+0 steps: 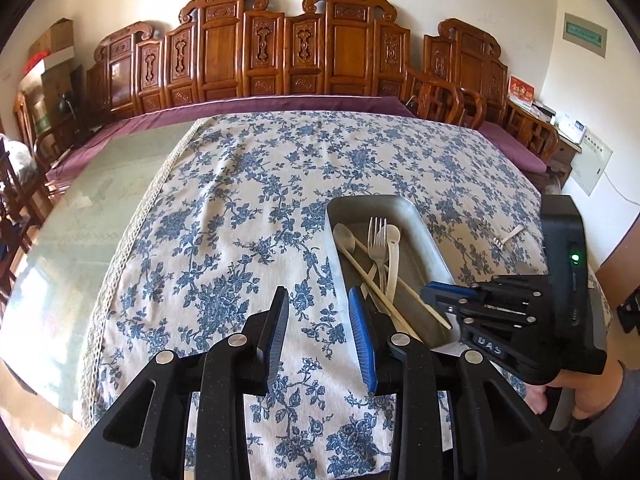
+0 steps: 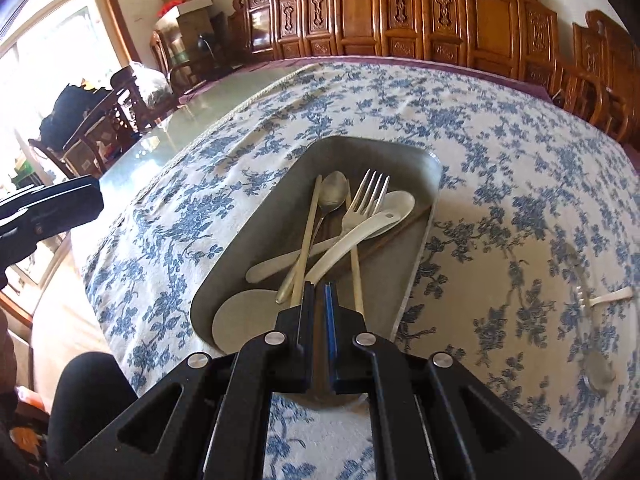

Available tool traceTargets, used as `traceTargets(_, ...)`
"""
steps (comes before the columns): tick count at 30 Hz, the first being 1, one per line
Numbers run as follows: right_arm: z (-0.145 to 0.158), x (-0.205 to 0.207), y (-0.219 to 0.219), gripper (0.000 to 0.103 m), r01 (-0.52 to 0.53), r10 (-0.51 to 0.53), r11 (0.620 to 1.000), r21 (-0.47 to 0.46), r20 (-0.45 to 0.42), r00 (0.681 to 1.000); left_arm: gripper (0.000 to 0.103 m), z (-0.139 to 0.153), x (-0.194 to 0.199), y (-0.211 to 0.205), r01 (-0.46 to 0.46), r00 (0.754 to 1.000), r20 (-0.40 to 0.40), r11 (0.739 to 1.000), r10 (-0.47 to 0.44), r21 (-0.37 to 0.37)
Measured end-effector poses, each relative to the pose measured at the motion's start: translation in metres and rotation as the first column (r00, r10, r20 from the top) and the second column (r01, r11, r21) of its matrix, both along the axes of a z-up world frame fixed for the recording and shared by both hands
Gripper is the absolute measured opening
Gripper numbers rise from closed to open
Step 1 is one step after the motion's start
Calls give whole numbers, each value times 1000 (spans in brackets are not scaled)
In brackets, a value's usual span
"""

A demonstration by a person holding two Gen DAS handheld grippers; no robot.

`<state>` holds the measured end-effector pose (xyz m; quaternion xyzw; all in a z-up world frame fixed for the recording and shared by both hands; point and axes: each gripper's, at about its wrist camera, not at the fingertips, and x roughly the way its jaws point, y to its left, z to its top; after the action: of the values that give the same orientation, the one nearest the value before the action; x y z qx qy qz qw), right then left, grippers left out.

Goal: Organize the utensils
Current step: 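Lower the chopstick into the grey tray and open the right tool, then move the right tool to the cloth and grasp the smiley-face metal spoon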

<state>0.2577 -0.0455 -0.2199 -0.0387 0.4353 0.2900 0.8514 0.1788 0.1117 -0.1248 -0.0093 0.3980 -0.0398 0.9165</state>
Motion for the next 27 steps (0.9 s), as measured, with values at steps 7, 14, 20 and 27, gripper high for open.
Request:
traceTargets(7,23,-29,-35,7,5,-4,1000,-10,78,997,34,10,-10,-15,13,1000,20,1000,-13,3)
traceTargets(14,32,-56,-91,8,63,-62,998,-7,97,993,56,17,-21,-44,40,999,29,999,-39,-7)
traceTargets(20,28,-58,-147,15,140,-137,990,-28,93,986,72,14,-23,-72,70,997,25,997,-69,-21)
traceTargets(27,21,-28,-205,24,242,-239,970,-33,59,969,73,2,-3,-108,135,991,-10,990,-136,-25)
